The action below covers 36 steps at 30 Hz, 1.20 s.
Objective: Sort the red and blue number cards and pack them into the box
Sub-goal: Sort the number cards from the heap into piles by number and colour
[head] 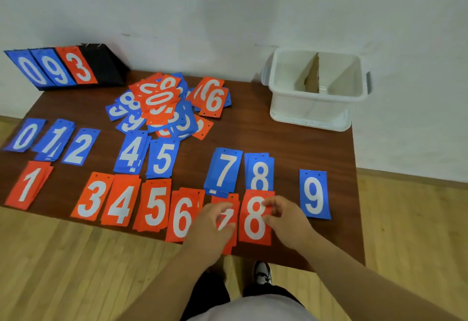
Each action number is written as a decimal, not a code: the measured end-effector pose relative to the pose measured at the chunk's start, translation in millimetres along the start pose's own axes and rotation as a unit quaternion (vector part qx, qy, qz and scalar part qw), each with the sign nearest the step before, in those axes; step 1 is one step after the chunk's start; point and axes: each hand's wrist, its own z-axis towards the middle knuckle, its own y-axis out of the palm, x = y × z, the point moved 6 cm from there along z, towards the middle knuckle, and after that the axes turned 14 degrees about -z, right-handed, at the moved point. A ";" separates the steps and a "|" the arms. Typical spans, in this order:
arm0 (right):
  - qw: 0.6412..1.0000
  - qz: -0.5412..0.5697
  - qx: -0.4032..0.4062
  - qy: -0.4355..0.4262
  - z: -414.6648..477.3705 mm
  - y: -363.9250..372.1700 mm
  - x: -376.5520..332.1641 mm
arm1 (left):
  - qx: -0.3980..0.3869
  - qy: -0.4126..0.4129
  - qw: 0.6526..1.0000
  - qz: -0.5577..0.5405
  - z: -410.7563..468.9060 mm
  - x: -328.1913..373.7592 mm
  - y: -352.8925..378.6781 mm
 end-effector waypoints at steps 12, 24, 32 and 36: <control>0.943 -0.324 -0.039 0.073 14.1 5.7 12.6 | 0.114 0.021 0.980 0.162 -2.0 -29.0 -74.9; 0.974 -0.206 0.091 -0.026 87.4 -22.2 -146.8 | 0.162 0.057 0.952 0.253 79.1 -43.2 -207.5; 0.977 -0.146 0.152 0.038 164.2 16.0 -257.7 | 0.119 0.070 0.947 0.290 215.5 -44.6 -336.8; 0.975 -0.134 0.154 0.086 206.4 24.9 -278.5 | 0.097 0.039 0.952 0.289 268.9 -51.9 -391.7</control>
